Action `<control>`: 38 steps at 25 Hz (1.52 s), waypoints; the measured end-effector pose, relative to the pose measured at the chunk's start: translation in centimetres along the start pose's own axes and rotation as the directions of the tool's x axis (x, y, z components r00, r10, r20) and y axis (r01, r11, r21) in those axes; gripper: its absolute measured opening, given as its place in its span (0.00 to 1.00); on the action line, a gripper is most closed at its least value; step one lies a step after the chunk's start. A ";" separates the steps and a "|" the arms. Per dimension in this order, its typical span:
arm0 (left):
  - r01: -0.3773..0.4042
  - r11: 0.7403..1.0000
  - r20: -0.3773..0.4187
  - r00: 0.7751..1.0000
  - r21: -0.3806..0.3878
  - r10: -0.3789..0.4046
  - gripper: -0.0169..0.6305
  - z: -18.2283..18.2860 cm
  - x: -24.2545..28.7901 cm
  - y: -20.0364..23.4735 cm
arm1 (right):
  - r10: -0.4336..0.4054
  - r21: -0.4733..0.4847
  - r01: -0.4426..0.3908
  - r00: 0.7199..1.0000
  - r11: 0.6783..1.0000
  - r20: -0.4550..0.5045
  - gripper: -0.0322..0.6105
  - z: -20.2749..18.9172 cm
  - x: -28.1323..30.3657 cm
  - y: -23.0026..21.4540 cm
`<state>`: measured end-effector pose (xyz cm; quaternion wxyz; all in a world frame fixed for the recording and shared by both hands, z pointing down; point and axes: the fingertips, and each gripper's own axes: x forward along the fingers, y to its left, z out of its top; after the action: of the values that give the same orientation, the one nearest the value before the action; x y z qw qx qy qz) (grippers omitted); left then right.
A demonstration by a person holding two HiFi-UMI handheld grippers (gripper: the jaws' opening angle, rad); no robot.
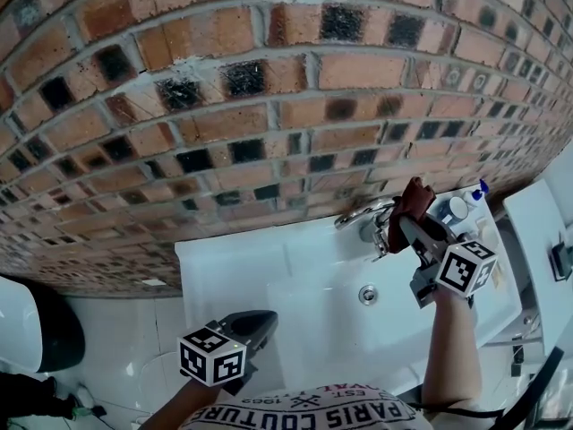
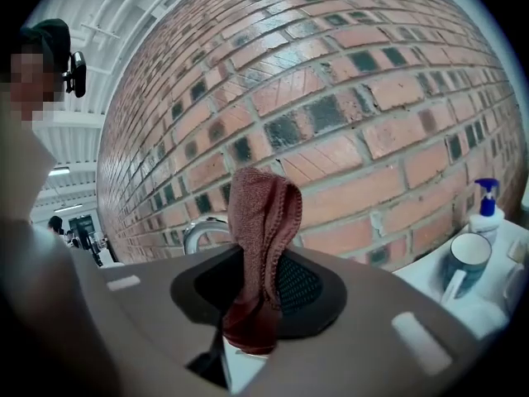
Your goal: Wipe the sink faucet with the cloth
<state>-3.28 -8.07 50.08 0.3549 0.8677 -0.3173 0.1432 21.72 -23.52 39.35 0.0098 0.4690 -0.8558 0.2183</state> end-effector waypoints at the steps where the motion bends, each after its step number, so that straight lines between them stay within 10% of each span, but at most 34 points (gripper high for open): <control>1: 0.000 1.000 -0.002 1.000 -0.001 0.000 0.03 0.0 0.1 0.1 | -0.005 0.008 0.005 1.000 1.000 -0.002 0.20 -0.3 0.0 -0.3; 26: -0.006 1.000 -0.014 1.000 -0.017 0.005 0.03 -0.6 0.8 1.2 | -0.115 0.077 0.125 0.986 0.989 -0.124 0.20 -6.7 1.9 -4.5; 38: -0.002 1.000 0.017 1.000 0.014 0.002 0.03 0.1 -0.5 -0.5 | 0.036 -0.108 -0.050 0.991 0.993 -0.130 0.20 -4.6 -1.1 4.2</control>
<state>-3.34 -7.63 49.55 0.3457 0.8711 -0.3201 0.1382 18.12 -18.90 41.74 0.0858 0.4344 -0.8740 0.2002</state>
